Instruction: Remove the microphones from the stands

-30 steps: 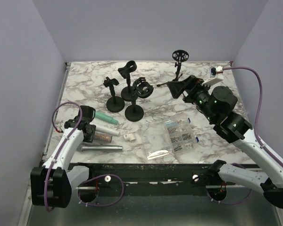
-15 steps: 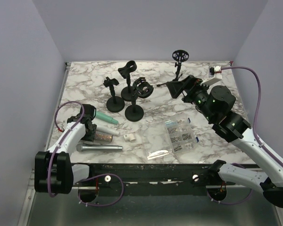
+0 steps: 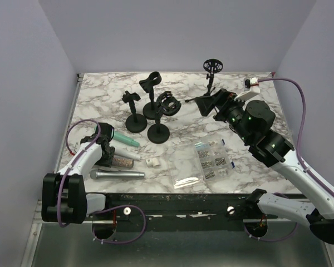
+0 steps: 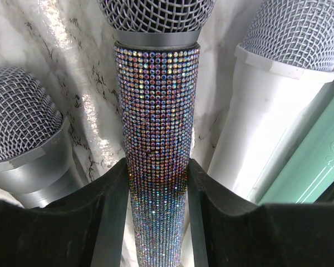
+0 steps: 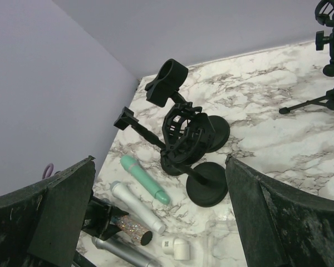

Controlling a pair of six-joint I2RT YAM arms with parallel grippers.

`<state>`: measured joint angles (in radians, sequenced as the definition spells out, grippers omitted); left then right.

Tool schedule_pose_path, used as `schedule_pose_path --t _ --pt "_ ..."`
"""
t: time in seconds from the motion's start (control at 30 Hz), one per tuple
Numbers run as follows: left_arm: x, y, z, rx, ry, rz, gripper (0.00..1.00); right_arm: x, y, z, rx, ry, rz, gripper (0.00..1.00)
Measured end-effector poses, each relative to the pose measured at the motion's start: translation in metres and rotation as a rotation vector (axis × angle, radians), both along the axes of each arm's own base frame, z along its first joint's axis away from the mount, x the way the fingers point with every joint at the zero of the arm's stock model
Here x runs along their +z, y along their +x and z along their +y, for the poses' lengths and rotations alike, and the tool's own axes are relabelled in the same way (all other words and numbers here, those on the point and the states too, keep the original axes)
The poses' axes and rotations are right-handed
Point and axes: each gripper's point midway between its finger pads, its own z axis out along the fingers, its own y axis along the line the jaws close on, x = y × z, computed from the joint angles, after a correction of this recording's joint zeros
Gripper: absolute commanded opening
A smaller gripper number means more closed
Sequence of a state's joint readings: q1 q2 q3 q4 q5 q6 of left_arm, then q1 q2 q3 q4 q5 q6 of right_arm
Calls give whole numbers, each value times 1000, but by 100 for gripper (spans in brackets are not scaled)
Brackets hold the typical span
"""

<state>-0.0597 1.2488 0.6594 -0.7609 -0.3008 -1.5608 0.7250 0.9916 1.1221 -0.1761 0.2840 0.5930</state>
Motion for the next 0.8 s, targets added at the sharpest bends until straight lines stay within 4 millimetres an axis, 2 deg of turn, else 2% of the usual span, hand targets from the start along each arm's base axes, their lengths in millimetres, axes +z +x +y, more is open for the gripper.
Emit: schedule_pose_path --t 0.07,0.17,0.27,0.43,0.63,0.8 --pt "0 1 0 0 0 -2 50 0 0 0 0 -1 1 100" --pt "0 1 1 -2 1 -3 56 -2 1 1 0 -3 3 100" --pt "4 2 1 -7 1 -16 68 -3 2 2 0 -6 6 100" --pt "23 10 -1 -18 -11 -75 75 -3 2 2 1 -5 6 100" --pt "84 21 -4 -56 -19 -260 84 -3 2 1 1 -12 2 100" --pt "166 32 -15 -206 -13 -503 97 -3 3 -2 -8 -49 -12 100"
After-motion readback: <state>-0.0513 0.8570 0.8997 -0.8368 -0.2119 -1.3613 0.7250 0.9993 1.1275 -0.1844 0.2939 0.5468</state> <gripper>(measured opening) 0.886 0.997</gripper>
